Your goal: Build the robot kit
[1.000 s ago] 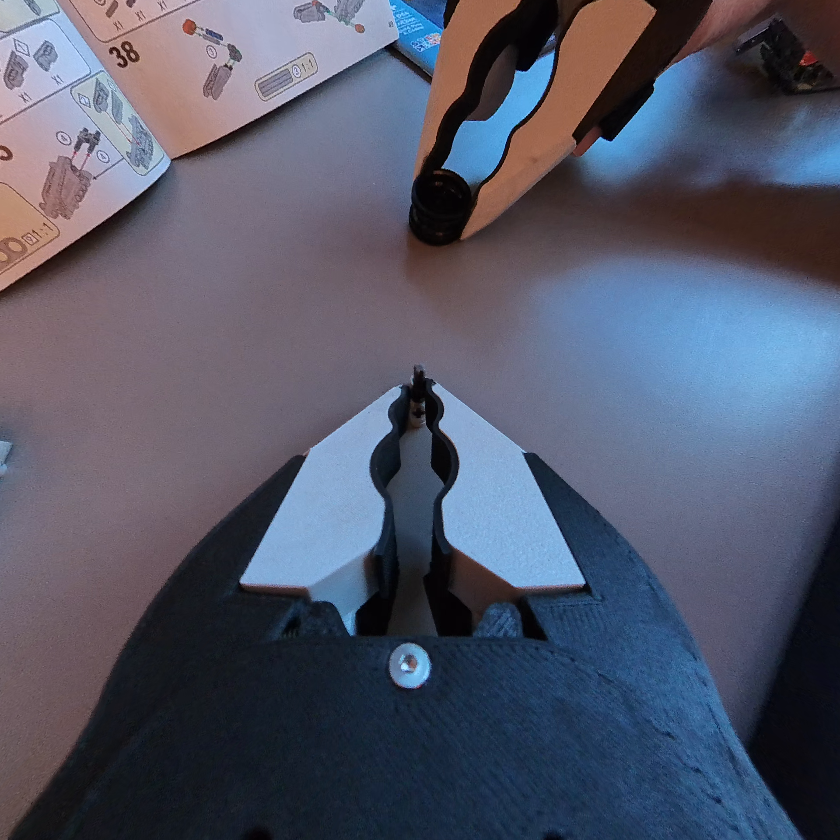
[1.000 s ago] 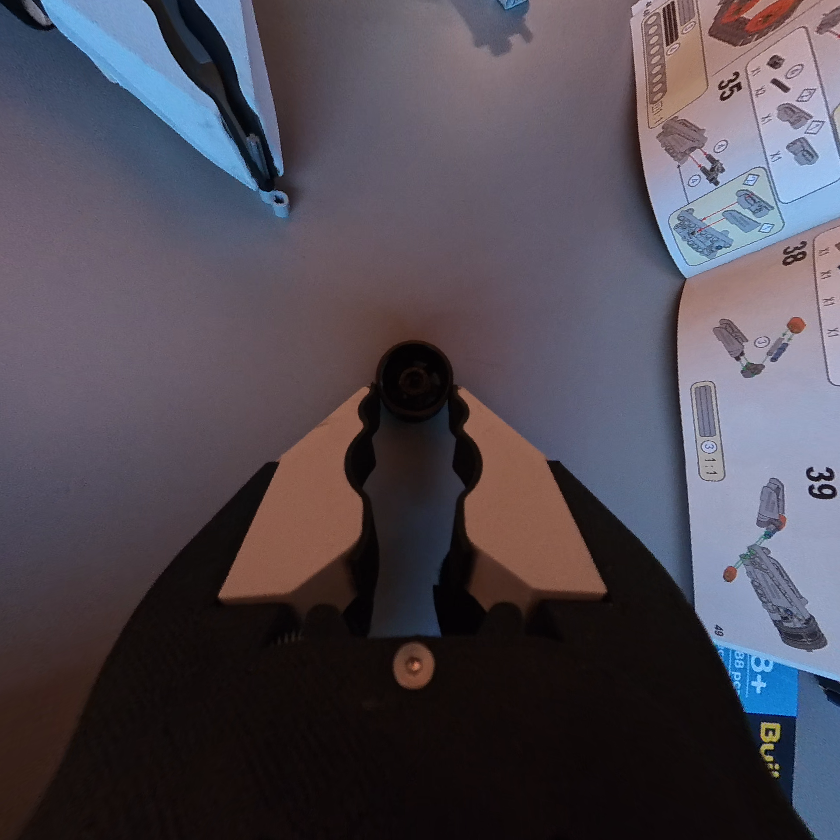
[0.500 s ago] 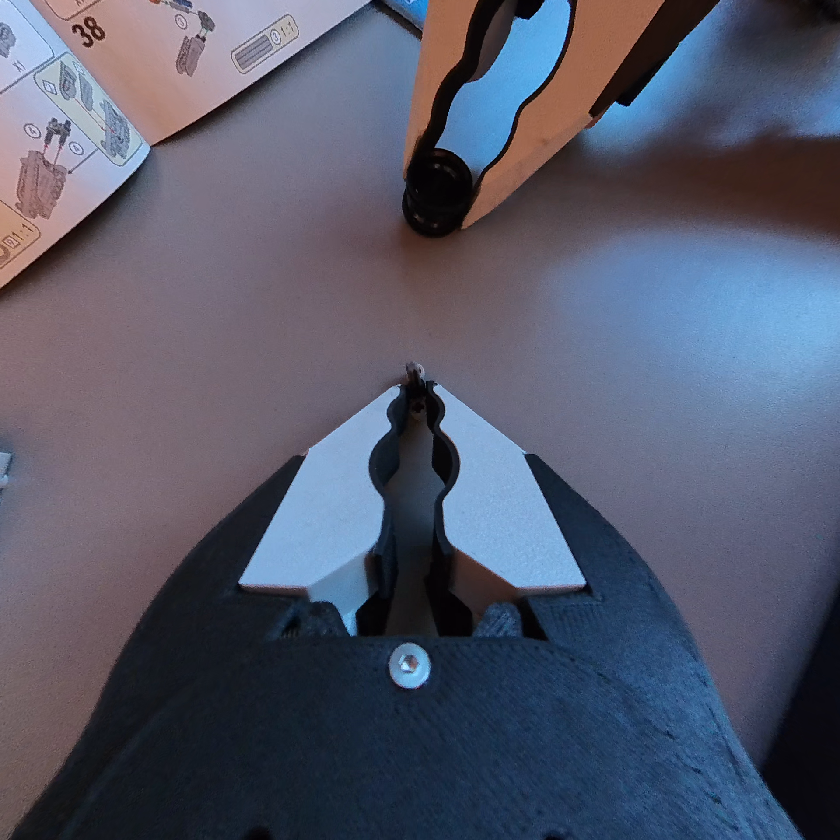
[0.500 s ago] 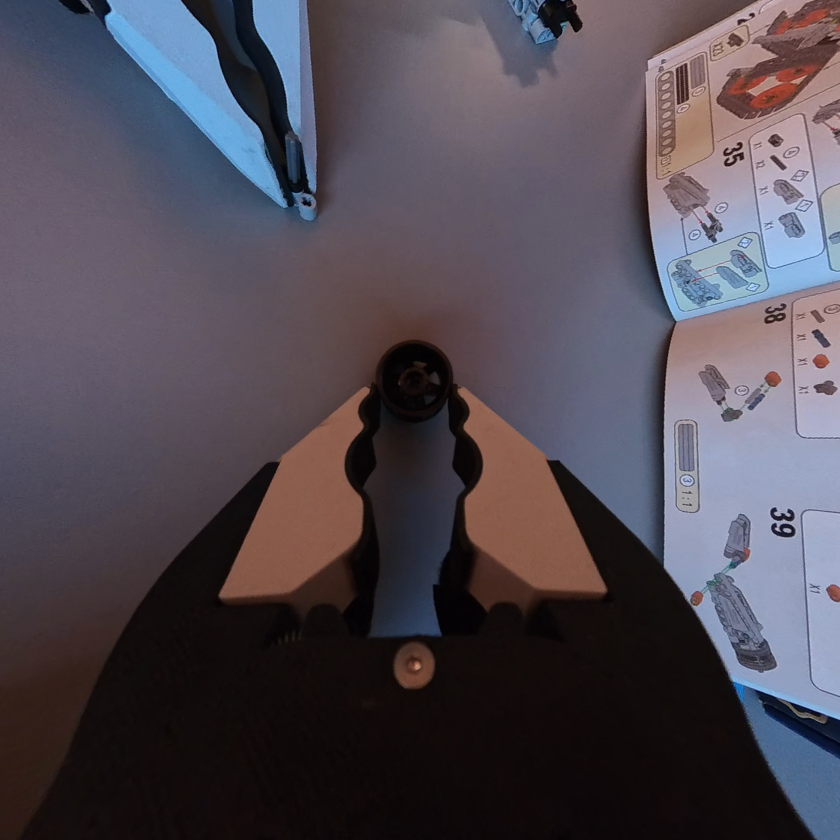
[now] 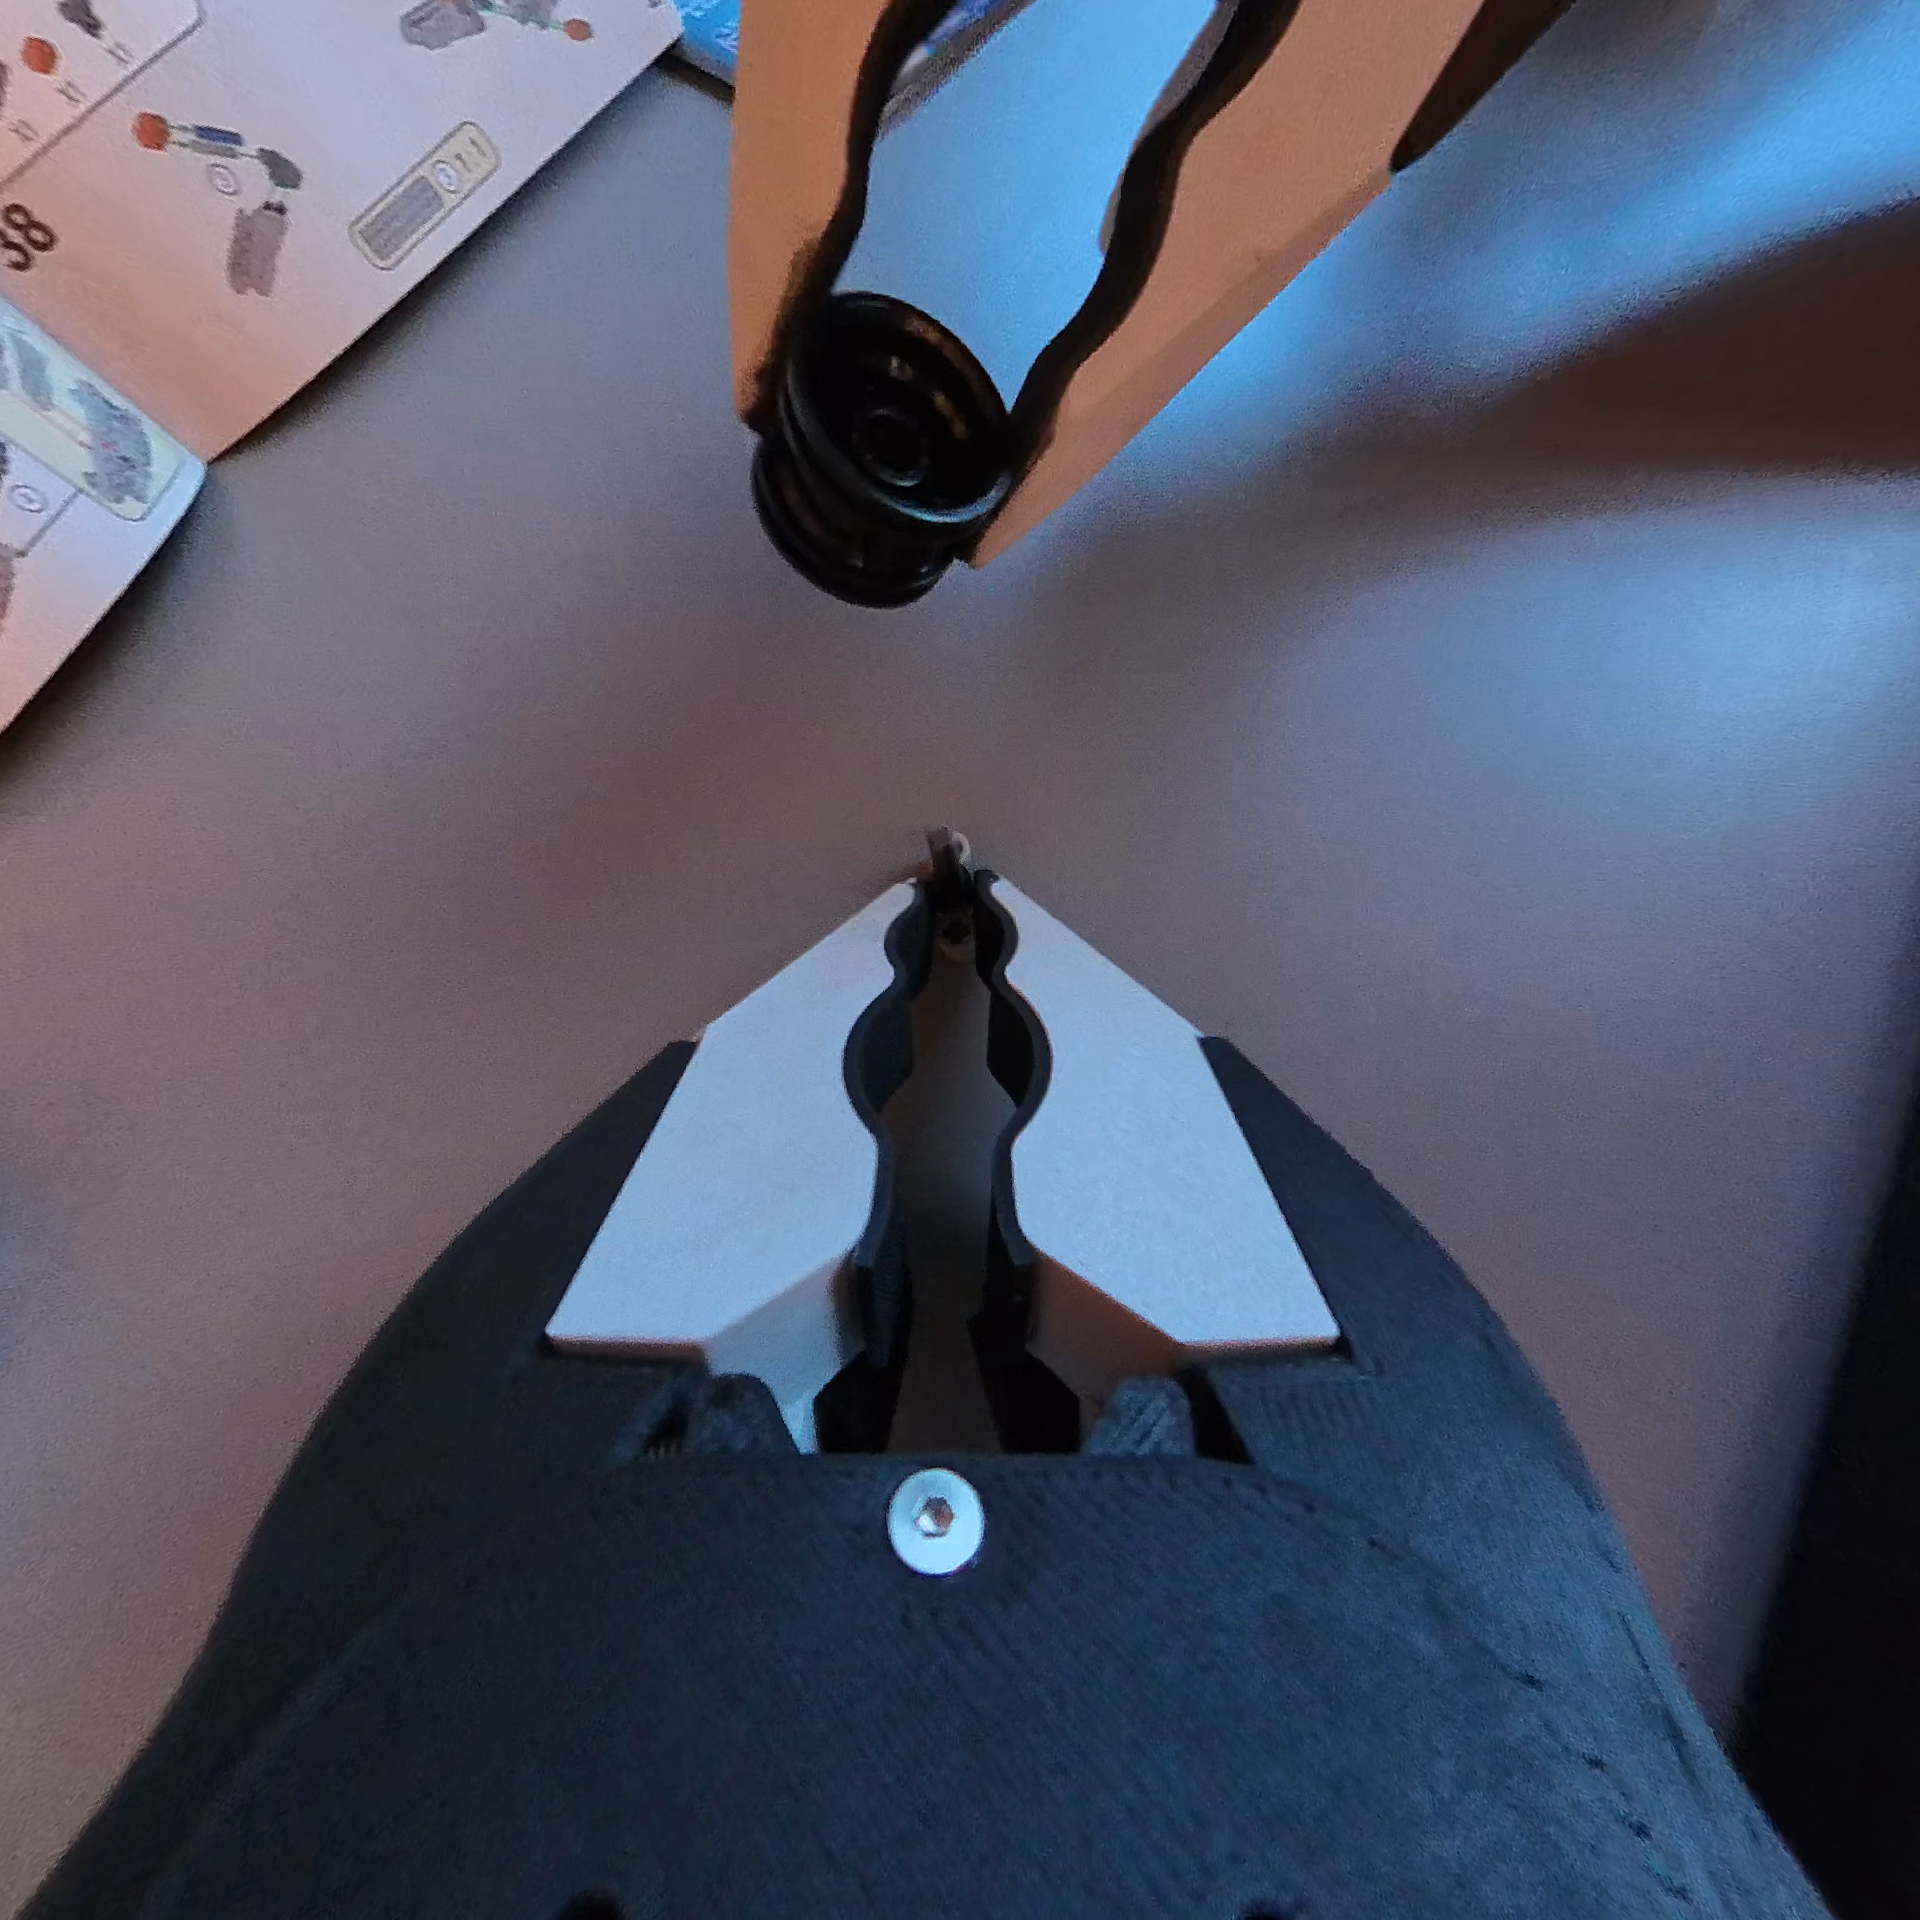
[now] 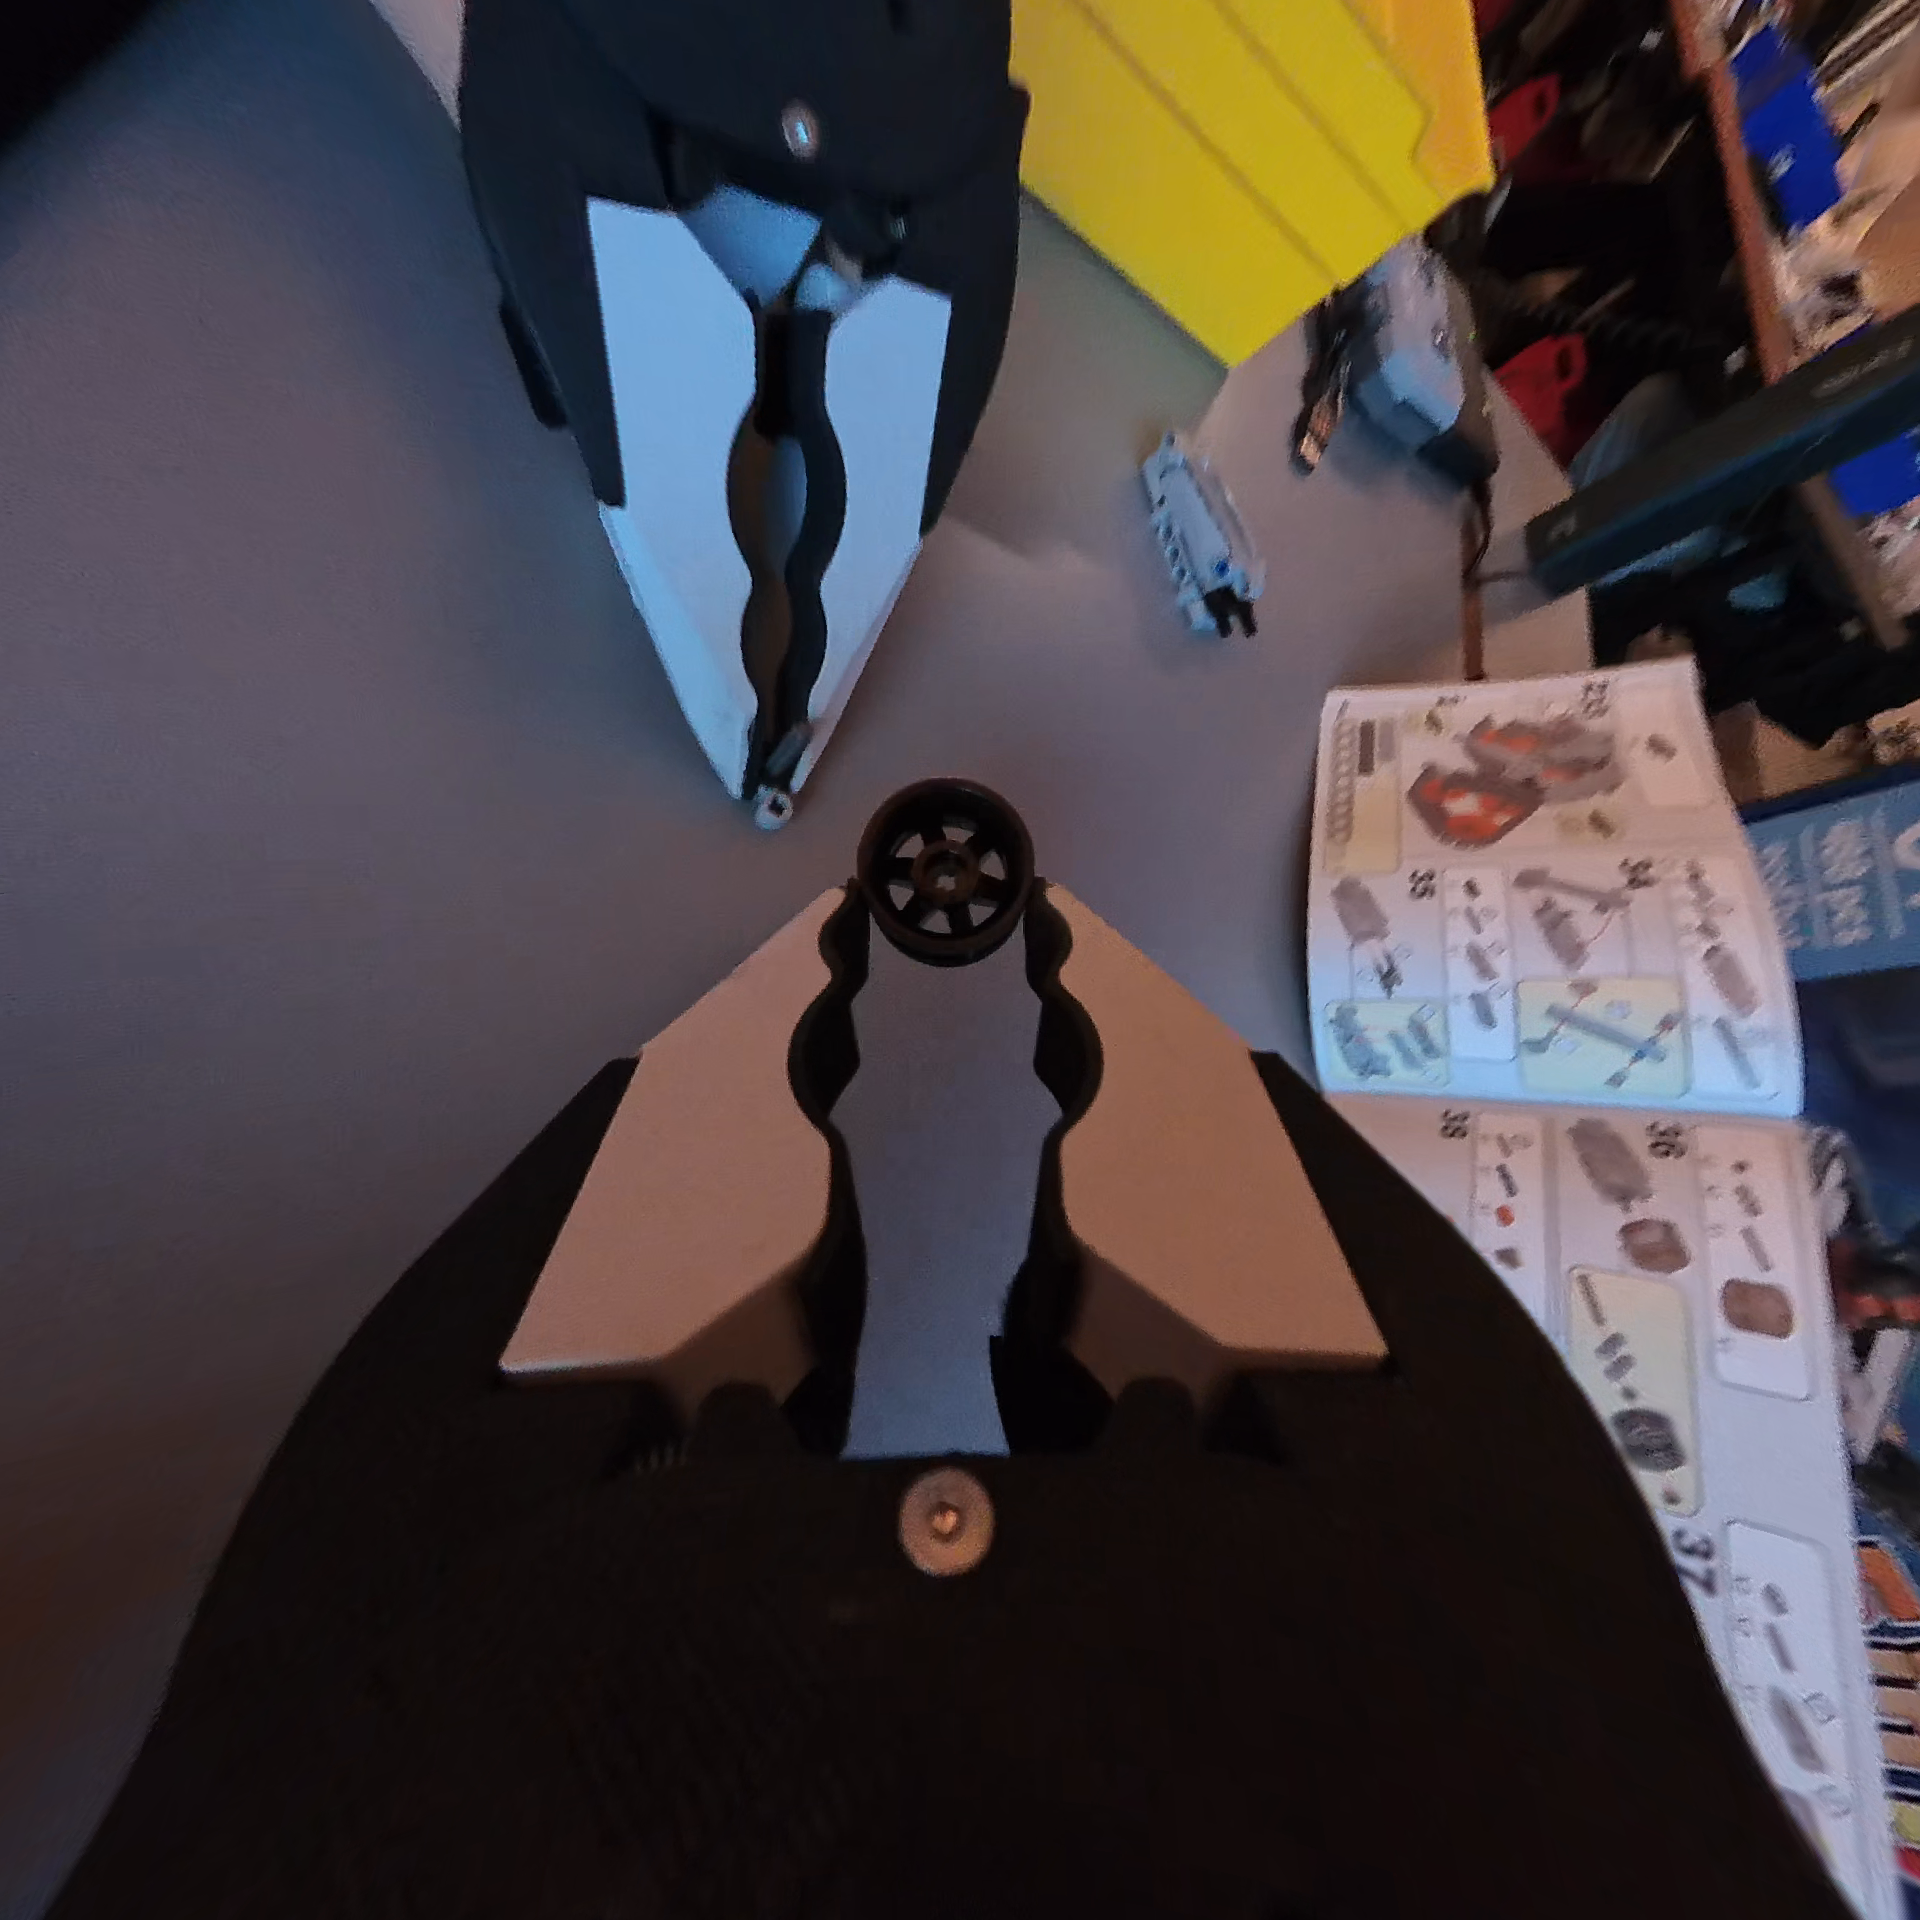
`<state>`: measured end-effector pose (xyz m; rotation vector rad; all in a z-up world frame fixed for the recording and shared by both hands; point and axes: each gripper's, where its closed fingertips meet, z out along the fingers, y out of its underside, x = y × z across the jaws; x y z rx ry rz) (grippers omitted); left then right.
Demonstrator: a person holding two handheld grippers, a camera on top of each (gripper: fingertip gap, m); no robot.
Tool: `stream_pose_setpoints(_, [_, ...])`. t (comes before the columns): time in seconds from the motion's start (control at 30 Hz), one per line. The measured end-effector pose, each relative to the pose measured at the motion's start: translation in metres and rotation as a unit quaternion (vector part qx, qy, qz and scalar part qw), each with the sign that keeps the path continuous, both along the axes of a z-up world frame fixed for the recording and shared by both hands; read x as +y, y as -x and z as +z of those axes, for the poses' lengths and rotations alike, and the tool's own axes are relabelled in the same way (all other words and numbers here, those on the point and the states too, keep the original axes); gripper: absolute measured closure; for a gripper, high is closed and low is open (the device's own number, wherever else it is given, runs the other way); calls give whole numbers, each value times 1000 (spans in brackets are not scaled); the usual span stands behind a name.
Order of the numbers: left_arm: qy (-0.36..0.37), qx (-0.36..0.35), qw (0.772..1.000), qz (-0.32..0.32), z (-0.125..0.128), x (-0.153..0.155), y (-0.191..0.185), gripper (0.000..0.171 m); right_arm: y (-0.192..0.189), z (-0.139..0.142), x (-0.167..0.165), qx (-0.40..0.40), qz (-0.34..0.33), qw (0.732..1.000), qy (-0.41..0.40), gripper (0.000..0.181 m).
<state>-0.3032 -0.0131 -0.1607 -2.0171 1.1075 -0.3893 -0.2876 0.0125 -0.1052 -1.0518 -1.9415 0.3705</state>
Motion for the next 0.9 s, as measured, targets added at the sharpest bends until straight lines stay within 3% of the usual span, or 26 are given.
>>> stream_pose_setpoints(0.23, [9, -7, 999, -33, 0, -8, -6, 165, 9, 0, -15, -9, 23, 1000, -17, 152])
stream_pose_setpoints(0.37, [7, -9, 1000, -26, 1, -6, -5, 145, 11, -6, -18, -20, 25, 999, -17, 151])
stream_pose_setpoints(0.63, [-7, -34, 999, -12, 11, -4, 1, 138, 14, -6, -16, -9, 14, 1000, -2, 152])
stream_pose_setpoints(0.7, [-6, -74, 997, 4, 24, -2, 7, 136, 17, 4, -14, 15, 14, 999, -28, 152])
stream_pose_setpoints(0.77, [-3, -159, 987, 16, 50, -2, 13, 135, 19, 15, -13, 39, 10, 998, -53, 152])
stream_pose_setpoints(0.9, [57, -365, 929, 7, 97, -8, 19, 134, 26, 33, -16, 79, 12, 991, -109, 152])
